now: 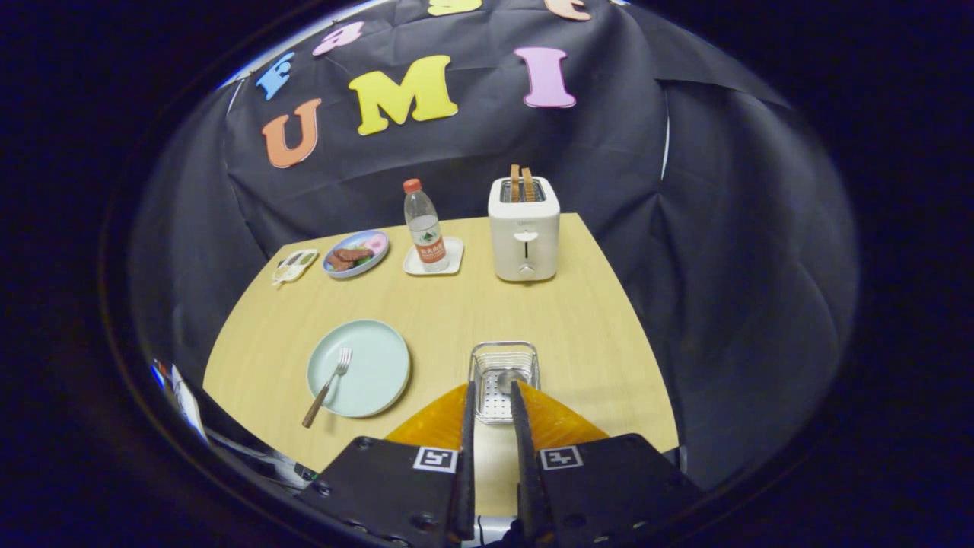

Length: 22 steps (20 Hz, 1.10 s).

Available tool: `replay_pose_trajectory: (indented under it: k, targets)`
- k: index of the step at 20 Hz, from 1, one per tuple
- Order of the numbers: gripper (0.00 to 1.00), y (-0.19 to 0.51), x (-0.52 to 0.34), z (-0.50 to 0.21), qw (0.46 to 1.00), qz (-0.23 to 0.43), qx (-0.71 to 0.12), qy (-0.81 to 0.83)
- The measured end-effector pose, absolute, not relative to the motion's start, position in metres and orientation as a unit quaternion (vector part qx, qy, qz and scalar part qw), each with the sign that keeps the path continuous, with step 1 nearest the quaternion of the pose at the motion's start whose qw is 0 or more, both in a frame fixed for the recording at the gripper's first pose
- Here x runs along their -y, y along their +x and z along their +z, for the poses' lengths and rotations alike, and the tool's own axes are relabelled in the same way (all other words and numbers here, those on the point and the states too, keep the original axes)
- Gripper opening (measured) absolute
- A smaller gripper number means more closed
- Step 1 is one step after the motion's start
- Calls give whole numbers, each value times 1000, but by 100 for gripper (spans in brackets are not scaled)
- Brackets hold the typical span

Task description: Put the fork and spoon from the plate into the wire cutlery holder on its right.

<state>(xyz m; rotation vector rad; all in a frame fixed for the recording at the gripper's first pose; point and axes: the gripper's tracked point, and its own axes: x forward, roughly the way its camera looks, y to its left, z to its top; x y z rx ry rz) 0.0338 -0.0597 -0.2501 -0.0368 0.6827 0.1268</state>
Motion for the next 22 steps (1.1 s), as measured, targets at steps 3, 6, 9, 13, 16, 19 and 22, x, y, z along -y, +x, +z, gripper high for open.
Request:
replay_pose_trajectory:
  k: [3,6,9,13,16,19,22]
  targets:
    - [40,31,39,-253,940,79,-331,-23]
    - [59,32,14,-258,939,92,-331,-30]
    - [74,30,-18,-271,932,104,-345,-34]
    - [82,25,-66,-296,920,121,-370,-36]
    - [88,20,-96,-319,910,124,-394,-27]
    - [89,16,-124,-342,901,129,-413,-26]
    - [90,10,-147,-367,893,118,-434,-24]
